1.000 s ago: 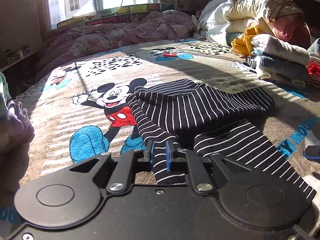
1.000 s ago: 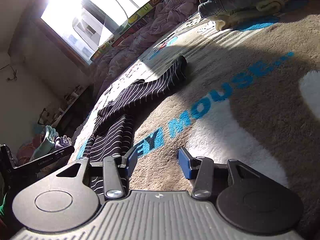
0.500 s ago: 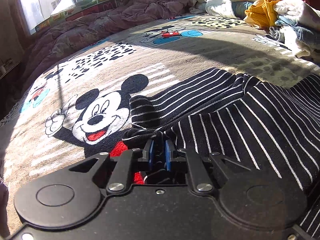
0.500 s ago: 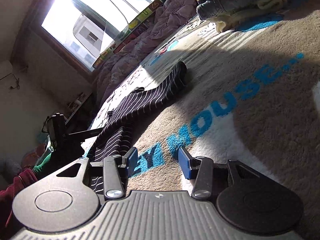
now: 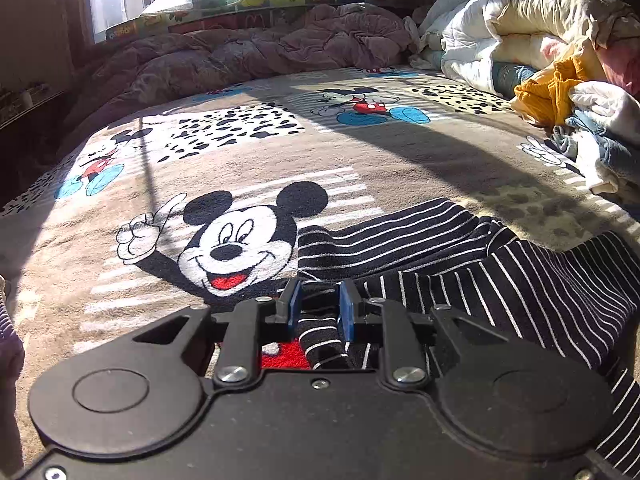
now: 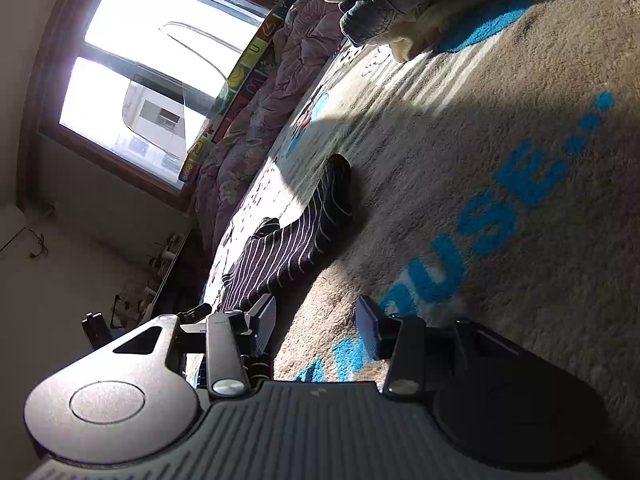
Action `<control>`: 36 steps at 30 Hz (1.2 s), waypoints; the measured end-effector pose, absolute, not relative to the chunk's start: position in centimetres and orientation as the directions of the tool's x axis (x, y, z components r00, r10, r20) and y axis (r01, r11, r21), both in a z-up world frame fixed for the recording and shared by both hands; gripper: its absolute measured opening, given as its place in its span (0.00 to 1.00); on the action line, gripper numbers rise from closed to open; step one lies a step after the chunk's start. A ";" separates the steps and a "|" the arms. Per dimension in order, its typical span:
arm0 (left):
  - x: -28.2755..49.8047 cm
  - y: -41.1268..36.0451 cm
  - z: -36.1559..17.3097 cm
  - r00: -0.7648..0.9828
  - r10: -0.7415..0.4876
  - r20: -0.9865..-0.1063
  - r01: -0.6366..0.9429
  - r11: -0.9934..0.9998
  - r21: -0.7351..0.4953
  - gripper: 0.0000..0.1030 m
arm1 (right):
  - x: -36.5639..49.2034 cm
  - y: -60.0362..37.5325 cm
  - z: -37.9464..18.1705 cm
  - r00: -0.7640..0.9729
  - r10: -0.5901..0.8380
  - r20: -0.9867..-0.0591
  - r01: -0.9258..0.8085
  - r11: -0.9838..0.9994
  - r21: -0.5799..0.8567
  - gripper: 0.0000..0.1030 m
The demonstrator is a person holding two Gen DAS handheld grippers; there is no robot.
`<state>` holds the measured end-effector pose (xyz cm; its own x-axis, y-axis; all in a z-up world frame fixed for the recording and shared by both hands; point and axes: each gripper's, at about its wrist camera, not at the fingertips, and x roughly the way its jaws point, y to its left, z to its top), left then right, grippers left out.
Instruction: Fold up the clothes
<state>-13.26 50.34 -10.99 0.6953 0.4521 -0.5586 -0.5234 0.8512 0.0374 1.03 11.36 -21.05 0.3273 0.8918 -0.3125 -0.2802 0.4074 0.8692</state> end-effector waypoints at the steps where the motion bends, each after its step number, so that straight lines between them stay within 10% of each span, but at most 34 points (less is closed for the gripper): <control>1: -14.7 49.4 -10.6 0.707 0.452 -0.543 -0.534 0.845 0.008 0.21 | 1.8 11.9 -21.1 0.326 0.893 -0.311 -0.253 0.400 0.881 0.45; 10: -26.0 42.8 -9.9 0.790 0.421 -0.445 -0.576 0.758 -0.306 0.31 | 7.4 18.2 -21.9 0.369 0.860 -0.353 -0.215 0.448 0.868 0.32; 17: -28.5 42.4 -12.4 0.837 0.335 -0.434 -0.519 0.738 -0.431 0.35 | 9.3 20.5 -21.0 0.376 0.841 -0.390 -0.183 0.480 0.858 0.42; 24: -27.5 41.8 -14.5 0.862 0.216 -0.458 -0.423 0.804 -0.417 0.35 | 9.4 20.7 -19.9 0.427 0.811 -0.401 -0.215 0.522 0.826 0.17; 27: -26.4 41.6 -15.8 0.821 0.174 -0.544 -0.416 0.835 -0.361 0.35 | 8.6 20.5 -17.3 0.457 0.816 -0.354 -0.303 0.516 0.801 0.17; 36: -29.6 44.9 -15.1 0.898 0.171 -0.406 -0.400 0.700 -0.591 0.37 | 2.4 22.0 -6.3 0.393 0.909 -0.139 -0.753 0.405 0.519 0.17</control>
<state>-29.64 44.86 -15.11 0.8979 0.1710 -0.4056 -0.4004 0.7002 -0.5912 2.41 22.05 -6.27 0.3934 0.9088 -0.1387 -0.7530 0.4051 0.5186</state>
